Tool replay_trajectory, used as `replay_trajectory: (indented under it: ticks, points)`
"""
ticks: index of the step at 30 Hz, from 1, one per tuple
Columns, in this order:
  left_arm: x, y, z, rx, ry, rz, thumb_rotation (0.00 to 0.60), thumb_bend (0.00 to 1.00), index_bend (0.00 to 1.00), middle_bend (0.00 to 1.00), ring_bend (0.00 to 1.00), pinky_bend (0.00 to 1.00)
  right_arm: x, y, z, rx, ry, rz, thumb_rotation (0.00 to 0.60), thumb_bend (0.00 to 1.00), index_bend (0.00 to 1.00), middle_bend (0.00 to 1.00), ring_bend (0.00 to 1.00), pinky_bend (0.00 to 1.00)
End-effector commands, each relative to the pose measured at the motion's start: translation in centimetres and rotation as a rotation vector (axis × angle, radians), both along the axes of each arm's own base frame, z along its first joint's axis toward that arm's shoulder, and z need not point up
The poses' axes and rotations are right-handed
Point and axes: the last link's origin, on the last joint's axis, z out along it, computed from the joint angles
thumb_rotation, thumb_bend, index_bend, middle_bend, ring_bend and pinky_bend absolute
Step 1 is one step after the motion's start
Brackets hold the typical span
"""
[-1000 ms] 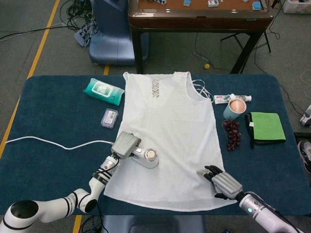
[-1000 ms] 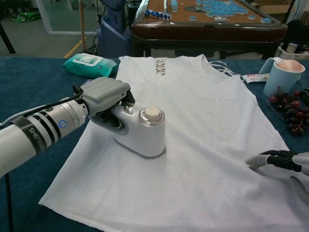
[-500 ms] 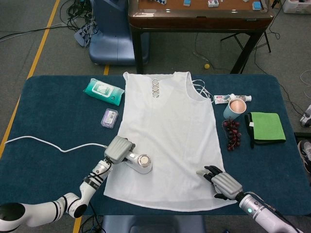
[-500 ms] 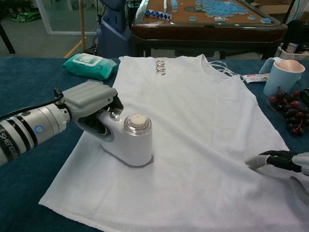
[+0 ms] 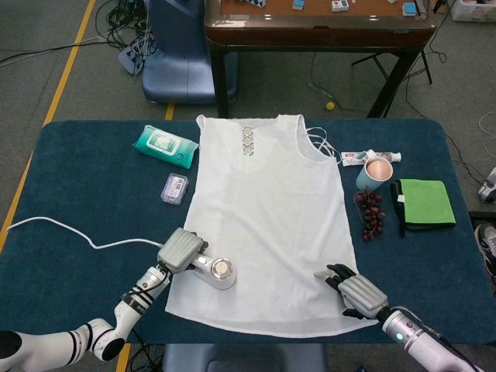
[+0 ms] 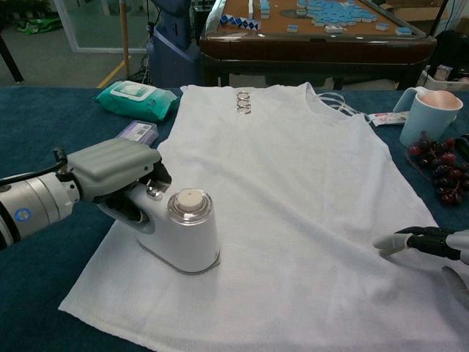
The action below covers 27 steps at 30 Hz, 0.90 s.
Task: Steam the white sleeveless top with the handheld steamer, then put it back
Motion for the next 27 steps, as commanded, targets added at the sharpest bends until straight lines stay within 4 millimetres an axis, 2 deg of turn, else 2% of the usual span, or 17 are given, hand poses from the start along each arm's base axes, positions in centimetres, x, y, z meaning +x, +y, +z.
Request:
replay_trajectory:
  ticks: [1, 13, 20, 27]
  points:
    - [-0.3, -0.5, 0.2, -0.005, 0.009, -0.009, 0.600, 0.25, 0.75, 0.71, 0.61, 0.73, 0.0, 0.0, 0.0, 0.000, 0.000, 0.001, 0.600, 0.90, 0.00, 0.14, 0.00, 0.02]
    - [-1.3, -2.1, 1.2, -0.018, 0.067, -0.067, 0.600, 0.25, 0.75, 0.71, 0.61, 0.73, 0.1, 0.0, 0.1, -0.002, 0.000, 0.003, 0.600, 0.90, 0.00, 0.14, 0.00, 0.02]
    - [-3.0, -2.7, 2.0, -0.030, 0.112, -0.053, 0.600, 0.25, 0.75, 0.71, 0.61, 0.73, 0.2, 0.0, 0.2, -0.009, -0.001, 0.007, 0.600, 0.90, 0.00, 0.14, 0.00, 0.02]
    - [-4.3, -3.3, 4.1, -0.029, 0.072, 0.005, 0.600, 0.25, 0.75, 0.71, 0.61, 0.73, 0.3, 0.0, 0.7, -0.026, -0.012, 0.011, 0.600, 0.90, 0.00, 0.14, 0.00, 0.02]
